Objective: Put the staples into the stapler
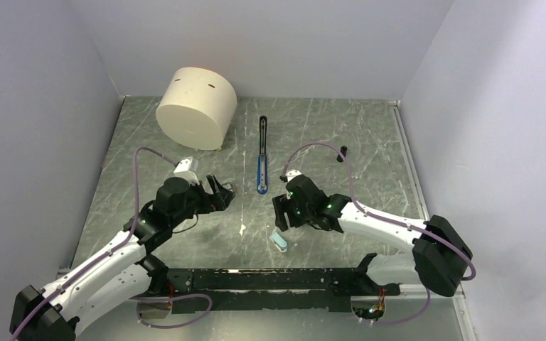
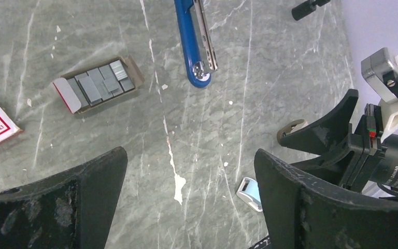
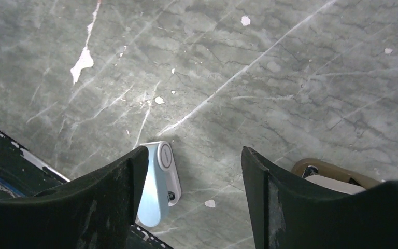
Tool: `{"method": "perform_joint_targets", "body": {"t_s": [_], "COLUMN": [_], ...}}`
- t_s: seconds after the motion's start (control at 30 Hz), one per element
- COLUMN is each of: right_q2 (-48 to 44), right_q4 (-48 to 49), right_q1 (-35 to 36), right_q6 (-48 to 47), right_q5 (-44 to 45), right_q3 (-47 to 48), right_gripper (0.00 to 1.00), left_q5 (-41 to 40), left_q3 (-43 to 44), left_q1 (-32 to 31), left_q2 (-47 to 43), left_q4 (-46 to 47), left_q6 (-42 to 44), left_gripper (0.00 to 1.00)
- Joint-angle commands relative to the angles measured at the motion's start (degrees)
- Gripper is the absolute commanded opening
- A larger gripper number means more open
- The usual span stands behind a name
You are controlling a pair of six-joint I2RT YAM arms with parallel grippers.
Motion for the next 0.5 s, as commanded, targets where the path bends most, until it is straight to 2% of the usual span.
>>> {"method": "perform_joint_targets", "body": {"t_s": [0.0, 0.17, 0.37, 0.47], "right_q2": [2.73, 5.17, 3.99, 3.72], "right_q4": [1.77, 5.46, 3.93, -4.07], "right_q1": [0.17, 0.32, 1.65, 2.50], "right_q6": [2.32, 1.10, -0.45, 3.09], "right_q5": [0.00, -5.64, -11.61, -8.65], "right_q3": [0.09, 1.01, 0.95, 2.44], "right_gripper": [0.68, 0.59, 0.68, 0.69], "left_q5": [0.93, -4.78, -7.93, -8.36], "left_q3": [-1.16, -1.05, -2.31, -2.94], "left_q1": [0.06, 0.15, 0.08, 0.08], "left_q2": [1.78, 1.92, 0.36, 0.05], "left_q4": [3.75, 0.43, -1.99, -2.24], "left_q6": [-2.20, -3.34, -4.81, -5.03], "left_gripper": [0.97, 0.97, 0.97, 0.97]}}
